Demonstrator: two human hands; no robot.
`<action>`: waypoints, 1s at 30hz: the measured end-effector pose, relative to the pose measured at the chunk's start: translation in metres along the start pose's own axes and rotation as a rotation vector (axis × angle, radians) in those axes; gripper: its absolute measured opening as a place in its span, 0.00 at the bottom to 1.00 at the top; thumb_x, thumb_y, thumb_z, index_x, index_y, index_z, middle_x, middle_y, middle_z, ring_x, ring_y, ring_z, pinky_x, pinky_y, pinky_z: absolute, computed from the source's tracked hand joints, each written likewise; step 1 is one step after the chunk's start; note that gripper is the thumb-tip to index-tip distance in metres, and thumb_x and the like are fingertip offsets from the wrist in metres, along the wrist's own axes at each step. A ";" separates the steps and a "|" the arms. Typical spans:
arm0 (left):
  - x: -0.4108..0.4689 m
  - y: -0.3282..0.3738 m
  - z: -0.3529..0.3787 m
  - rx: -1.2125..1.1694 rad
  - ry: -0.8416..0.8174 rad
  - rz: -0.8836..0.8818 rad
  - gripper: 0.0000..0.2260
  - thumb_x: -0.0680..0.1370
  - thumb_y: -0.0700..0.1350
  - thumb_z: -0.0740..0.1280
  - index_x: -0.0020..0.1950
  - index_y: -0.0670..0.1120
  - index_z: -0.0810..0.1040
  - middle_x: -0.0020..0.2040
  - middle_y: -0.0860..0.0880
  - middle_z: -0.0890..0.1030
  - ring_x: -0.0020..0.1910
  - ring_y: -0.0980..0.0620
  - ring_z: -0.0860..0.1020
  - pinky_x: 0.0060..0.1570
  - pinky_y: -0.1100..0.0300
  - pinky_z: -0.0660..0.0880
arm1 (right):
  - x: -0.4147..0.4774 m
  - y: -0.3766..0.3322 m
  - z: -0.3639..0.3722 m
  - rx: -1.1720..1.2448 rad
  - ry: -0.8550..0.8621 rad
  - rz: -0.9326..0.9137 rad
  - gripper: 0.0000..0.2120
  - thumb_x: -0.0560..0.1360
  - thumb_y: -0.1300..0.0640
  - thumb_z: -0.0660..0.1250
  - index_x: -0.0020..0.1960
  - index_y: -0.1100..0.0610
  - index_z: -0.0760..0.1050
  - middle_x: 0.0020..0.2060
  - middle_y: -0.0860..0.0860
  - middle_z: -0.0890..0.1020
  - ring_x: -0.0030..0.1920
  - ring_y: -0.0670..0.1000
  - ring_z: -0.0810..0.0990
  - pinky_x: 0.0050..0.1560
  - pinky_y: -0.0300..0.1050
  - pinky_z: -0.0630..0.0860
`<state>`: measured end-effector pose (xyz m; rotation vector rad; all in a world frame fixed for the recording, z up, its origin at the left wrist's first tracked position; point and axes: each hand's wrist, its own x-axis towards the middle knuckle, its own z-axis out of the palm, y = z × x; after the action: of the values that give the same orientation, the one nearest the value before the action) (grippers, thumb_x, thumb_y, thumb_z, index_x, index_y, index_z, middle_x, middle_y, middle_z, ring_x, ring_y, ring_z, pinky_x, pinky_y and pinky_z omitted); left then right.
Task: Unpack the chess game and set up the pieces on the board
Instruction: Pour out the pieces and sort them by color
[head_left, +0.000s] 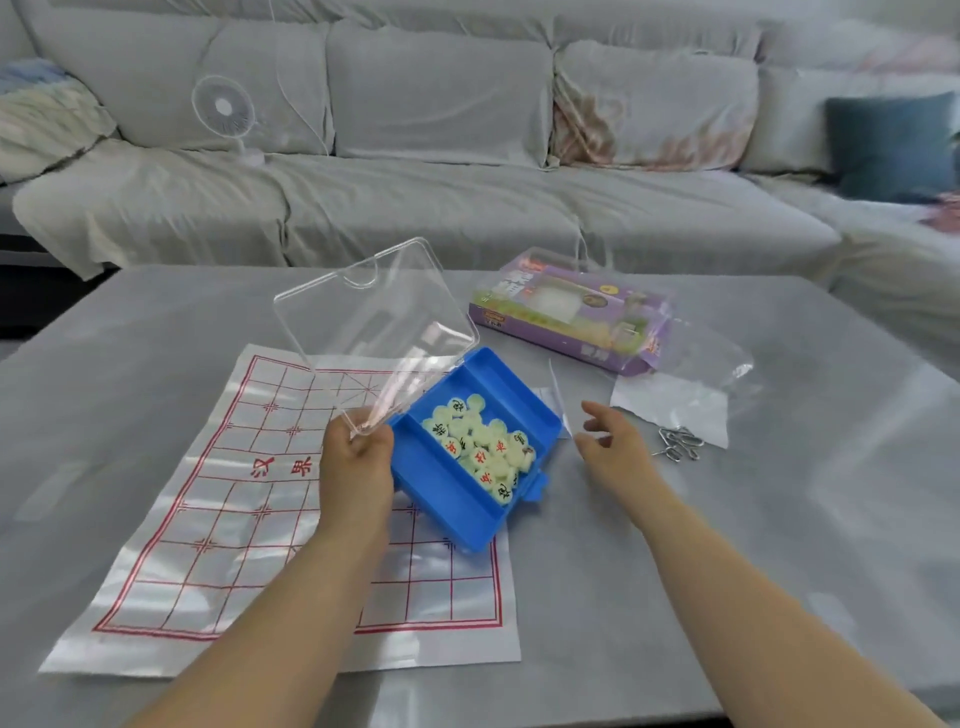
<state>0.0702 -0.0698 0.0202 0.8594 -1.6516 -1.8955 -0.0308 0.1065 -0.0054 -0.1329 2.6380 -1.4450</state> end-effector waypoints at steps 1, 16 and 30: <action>0.001 -0.001 0.001 0.004 0.004 0.000 0.08 0.79 0.38 0.56 0.53 0.49 0.67 0.46 0.50 0.73 0.52 0.48 0.73 0.48 0.51 0.74 | 0.009 0.004 -0.001 -0.068 -0.045 -0.009 0.19 0.77 0.63 0.58 0.68 0.56 0.66 0.56 0.52 0.74 0.50 0.50 0.72 0.53 0.41 0.68; 0.017 -0.006 0.003 0.016 0.062 0.112 0.09 0.78 0.37 0.58 0.48 0.52 0.68 0.40 0.57 0.74 0.40 0.57 0.74 0.46 0.53 0.74 | 0.064 -0.003 0.020 -0.083 0.007 -0.041 0.17 0.79 0.59 0.54 0.67 0.57 0.68 0.66 0.56 0.71 0.66 0.54 0.68 0.65 0.43 0.63; -0.044 0.004 0.044 0.204 -0.087 0.199 0.10 0.76 0.45 0.63 0.39 0.57 0.67 0.40 0.57 0.74 0.45 0.52 0.75 0.48 0.50 0.76 | -0.020 0.007 0.032 0.346 -0.180 -0.012 0.24 0.80 0.51 0.52 0.74 0.51 0.51 0.74 0.49 0.56 0.73 0.48 0.55 0.74 0.49 0.53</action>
<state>0.0685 -0.0091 0.0335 0.6684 -1.9319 -1.6719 -0.0066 0.0864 -0.0264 -0.2309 2.2138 -1.7746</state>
